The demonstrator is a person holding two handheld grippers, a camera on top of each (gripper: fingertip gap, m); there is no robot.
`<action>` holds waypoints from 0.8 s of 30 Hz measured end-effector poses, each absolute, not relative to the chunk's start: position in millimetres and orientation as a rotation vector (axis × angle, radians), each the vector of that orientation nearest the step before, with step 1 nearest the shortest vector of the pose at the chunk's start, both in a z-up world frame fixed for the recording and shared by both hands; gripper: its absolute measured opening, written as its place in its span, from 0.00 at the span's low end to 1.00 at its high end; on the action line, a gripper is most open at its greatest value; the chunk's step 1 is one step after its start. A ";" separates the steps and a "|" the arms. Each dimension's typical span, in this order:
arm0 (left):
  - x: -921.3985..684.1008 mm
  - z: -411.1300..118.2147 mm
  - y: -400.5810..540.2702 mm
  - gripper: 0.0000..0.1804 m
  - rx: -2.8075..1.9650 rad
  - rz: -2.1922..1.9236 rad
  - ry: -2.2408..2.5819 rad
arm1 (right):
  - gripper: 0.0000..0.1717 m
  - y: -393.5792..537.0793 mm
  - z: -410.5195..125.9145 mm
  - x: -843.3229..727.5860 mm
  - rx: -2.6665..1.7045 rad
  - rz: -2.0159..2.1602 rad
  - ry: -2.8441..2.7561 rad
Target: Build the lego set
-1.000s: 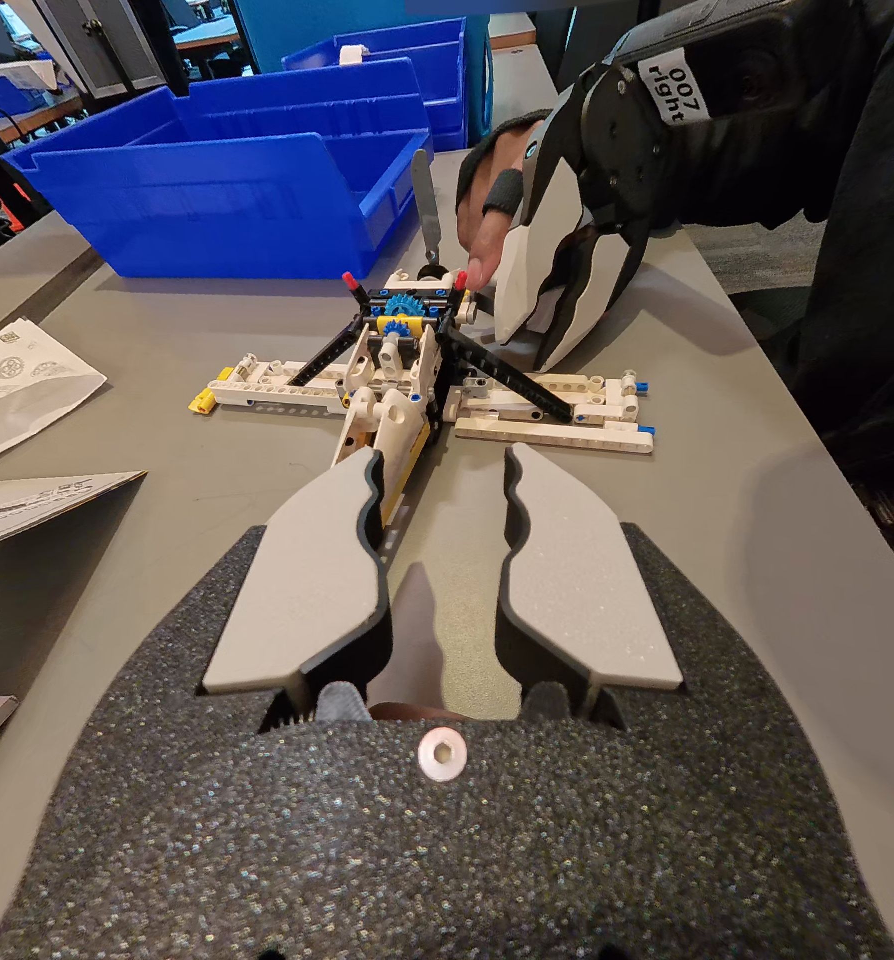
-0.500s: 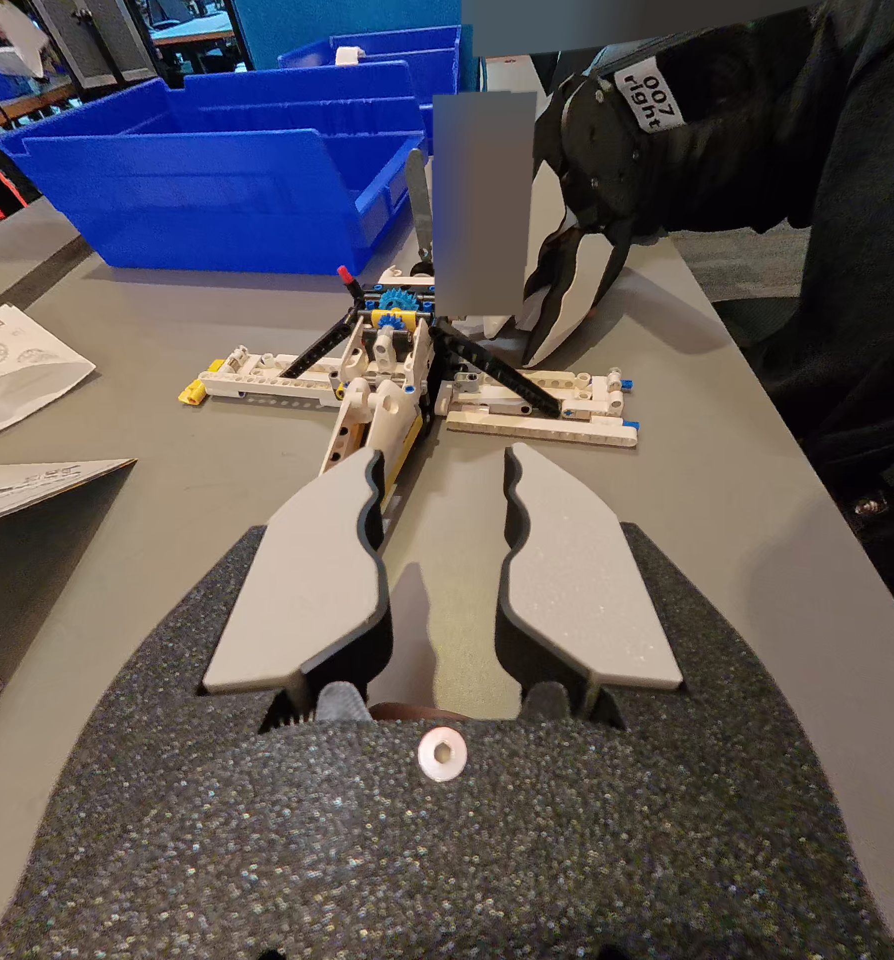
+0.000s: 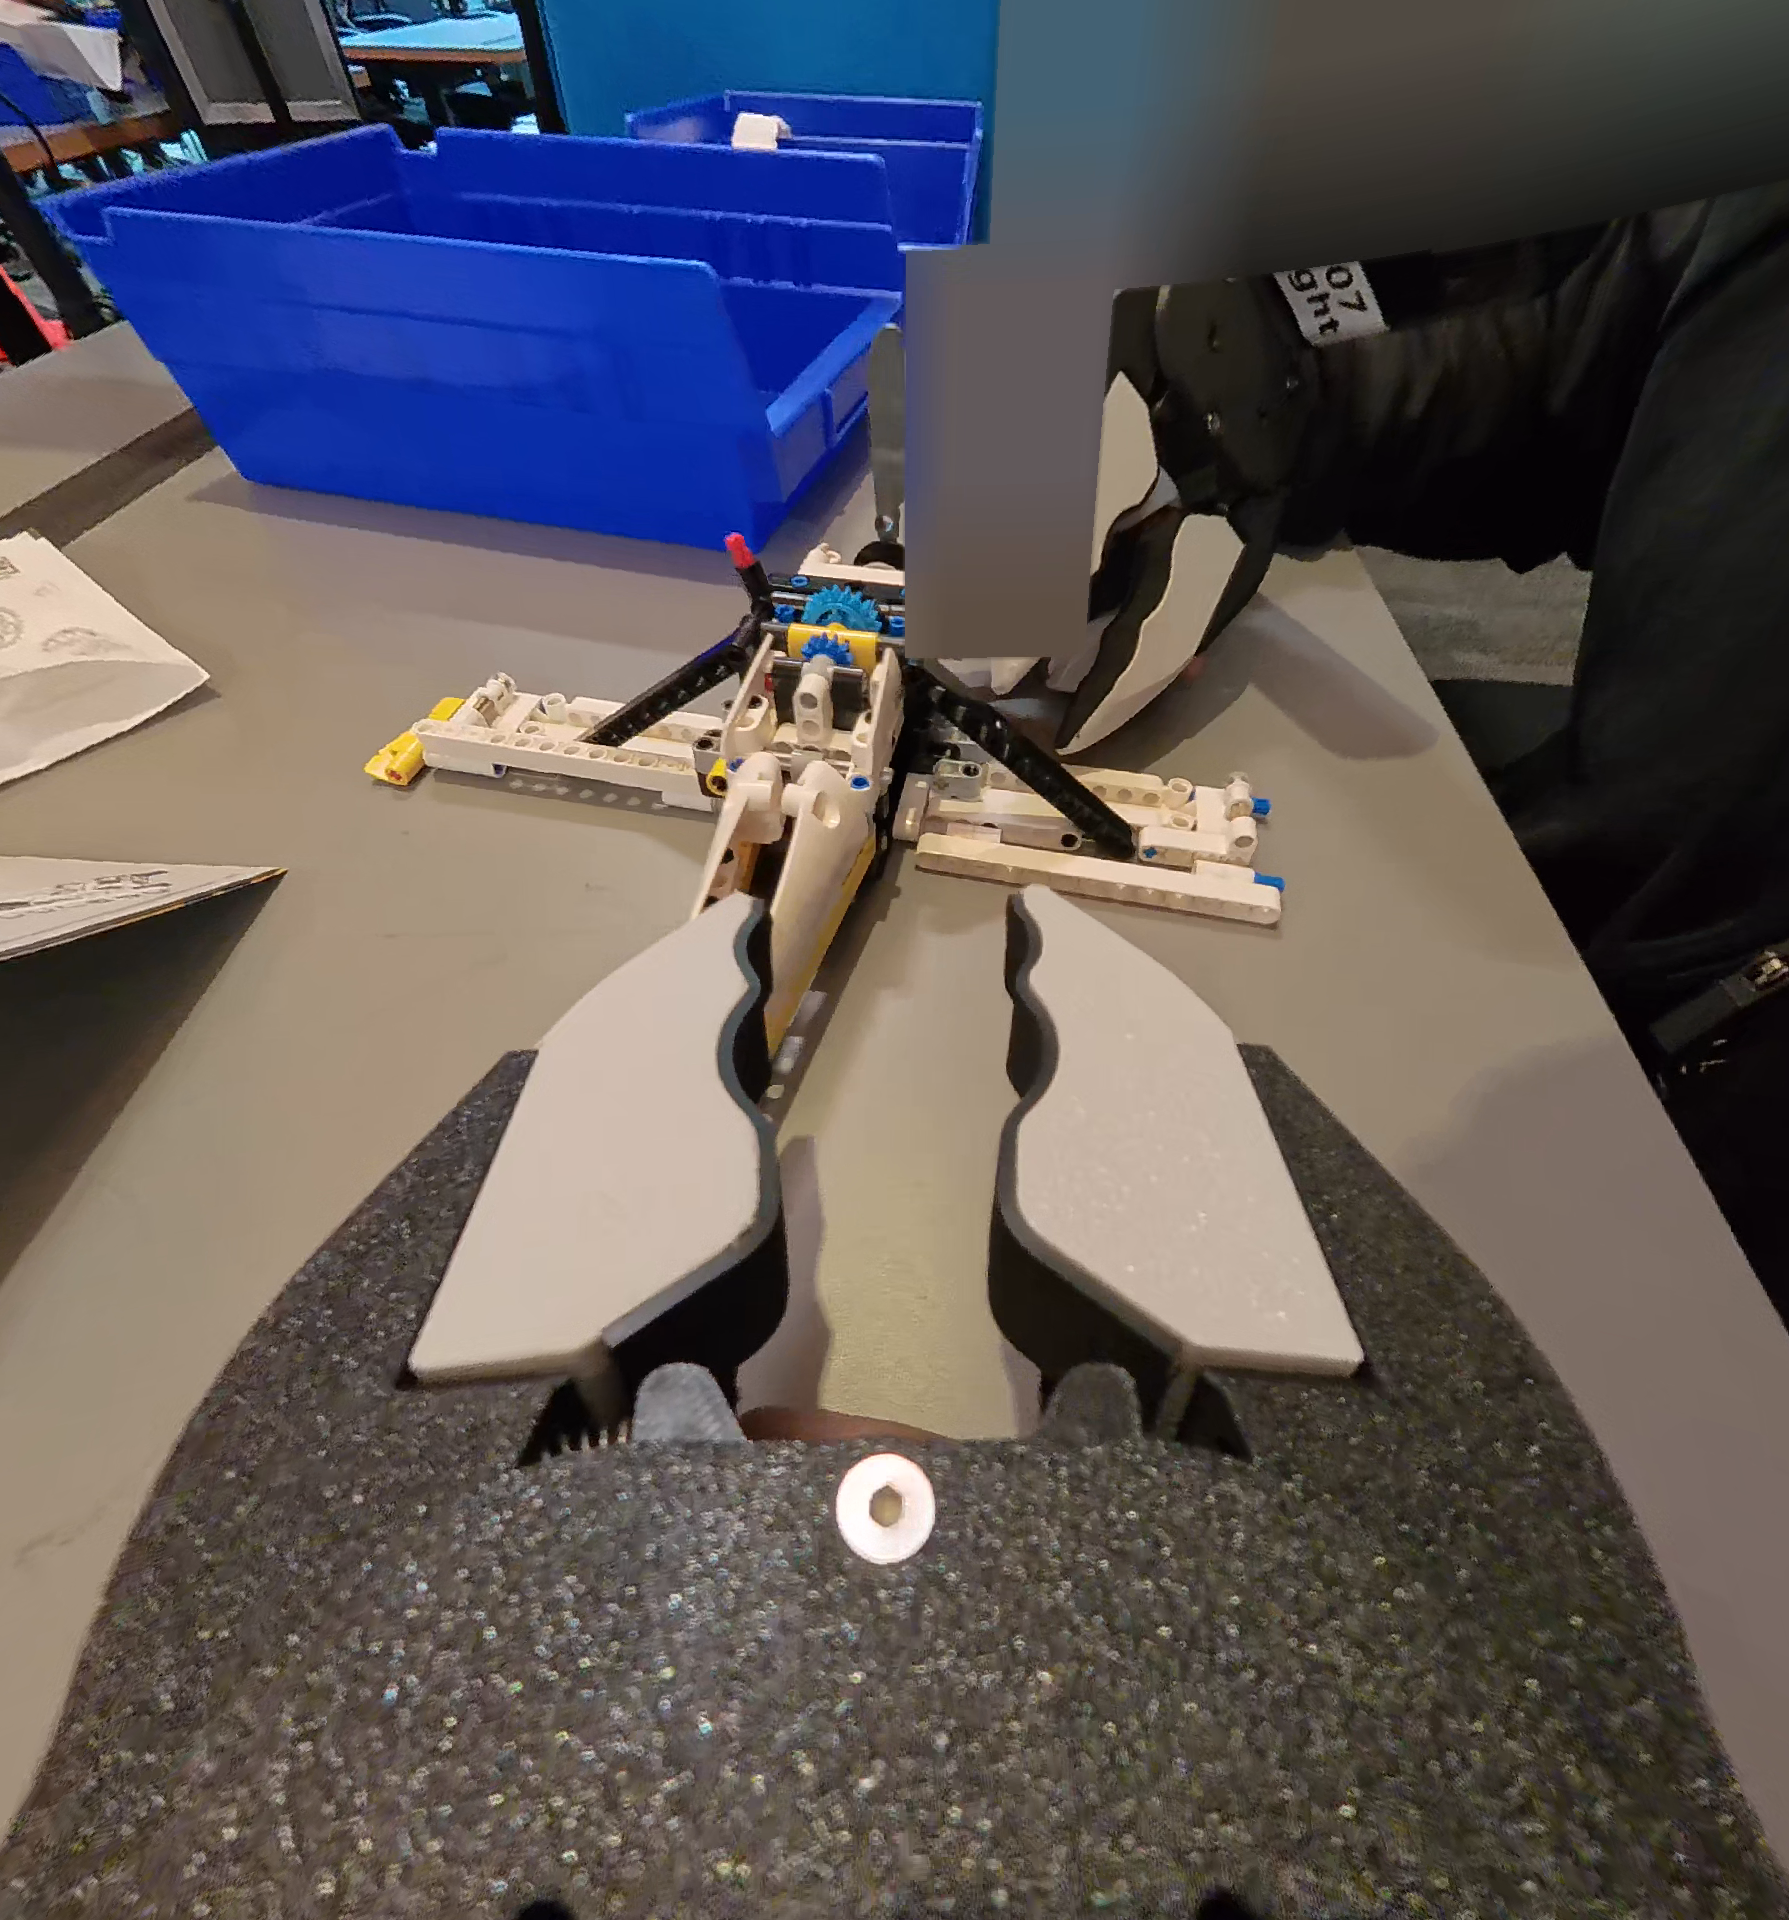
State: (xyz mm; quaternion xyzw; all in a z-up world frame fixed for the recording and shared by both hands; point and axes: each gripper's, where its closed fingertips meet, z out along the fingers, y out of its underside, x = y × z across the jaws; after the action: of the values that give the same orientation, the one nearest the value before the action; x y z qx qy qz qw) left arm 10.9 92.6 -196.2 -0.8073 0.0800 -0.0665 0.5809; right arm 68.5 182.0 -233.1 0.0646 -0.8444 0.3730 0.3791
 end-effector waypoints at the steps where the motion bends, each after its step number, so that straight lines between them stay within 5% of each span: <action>1: 9.9 -195.4 92.4 0.24 -1.881 -0.160 0.177 | 0.13 182.1 -232.8 68.4 0.161 0.959 -2.156; 24: -46.8 -205.7 57.1 0.23 -1.931 -0.269 -0.296 | 0.13 204.5 -230.8 41.0 0.024 0.908 -2.107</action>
State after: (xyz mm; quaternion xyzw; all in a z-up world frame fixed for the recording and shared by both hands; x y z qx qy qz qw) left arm -46.8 57.1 -205.7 -0.8165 -0.1250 -0.1135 0.5520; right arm 41.0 204.5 -230.8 0.0097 -0.8372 0.3607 0.4109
